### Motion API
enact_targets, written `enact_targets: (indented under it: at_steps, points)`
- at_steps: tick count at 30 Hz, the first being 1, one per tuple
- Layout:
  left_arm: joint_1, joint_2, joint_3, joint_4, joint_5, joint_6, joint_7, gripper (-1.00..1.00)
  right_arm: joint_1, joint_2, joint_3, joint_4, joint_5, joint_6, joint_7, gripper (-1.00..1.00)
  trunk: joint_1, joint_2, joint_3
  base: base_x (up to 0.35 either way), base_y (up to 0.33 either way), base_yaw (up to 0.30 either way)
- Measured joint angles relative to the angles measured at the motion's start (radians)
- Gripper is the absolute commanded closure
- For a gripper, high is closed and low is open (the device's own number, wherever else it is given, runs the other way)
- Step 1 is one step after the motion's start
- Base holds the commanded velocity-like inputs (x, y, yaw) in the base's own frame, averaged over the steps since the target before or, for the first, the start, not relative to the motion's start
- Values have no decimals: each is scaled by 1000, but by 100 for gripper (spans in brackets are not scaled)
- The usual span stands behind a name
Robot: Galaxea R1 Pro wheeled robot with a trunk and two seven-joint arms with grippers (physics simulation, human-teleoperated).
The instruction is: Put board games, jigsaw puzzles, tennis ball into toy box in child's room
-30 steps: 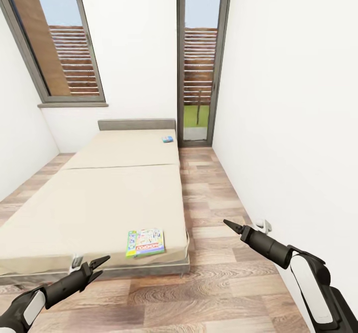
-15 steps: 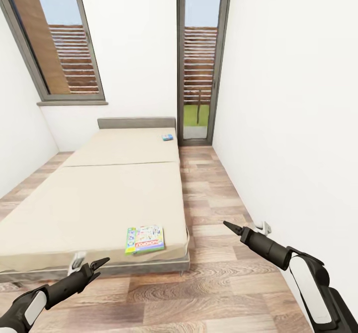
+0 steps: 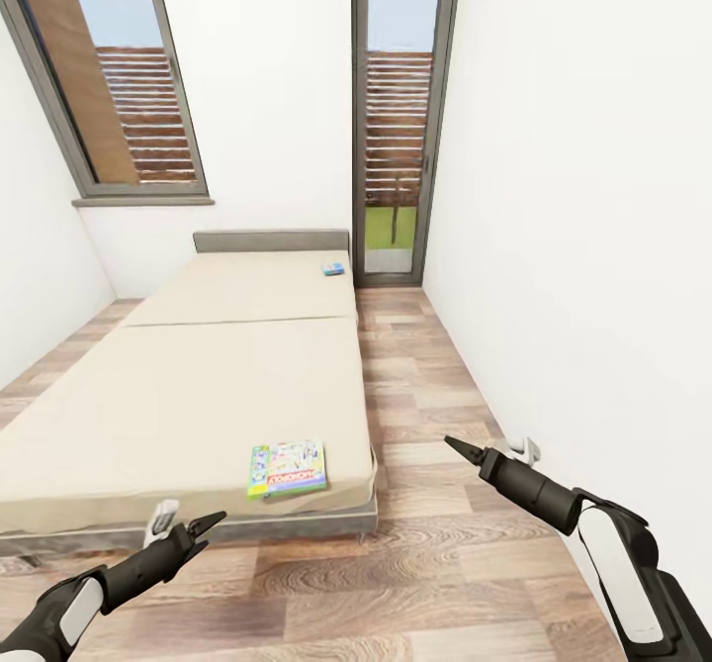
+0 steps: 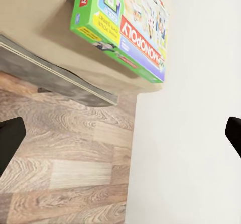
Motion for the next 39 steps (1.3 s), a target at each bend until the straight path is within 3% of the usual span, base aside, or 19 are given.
enact_targets:
  at_steps: [12,21,23,39]
  points:
    - [-25,-46,0,-49,3,7,0,-100,0,-4,-4,5,-7,-1,1,-100,46,-84,-38,0,0,0]
    - [-41,-125,-3,-82,-1,3,-4,-100,0,-5,-13,7,-8,0,3,-100,81,-147,-66,0,0,0]
    - [-42,-133,-3,-84,-2,3,-7,-100,0,-6,-14,6,-8,1,3,-100,88,-161,-72,0,0,0]
    - [-43,-131,2,-88,7,11,-27,-100,0,-1,-8,9,-9,-6,-2,-100,150,-273,-122,0,0,0]
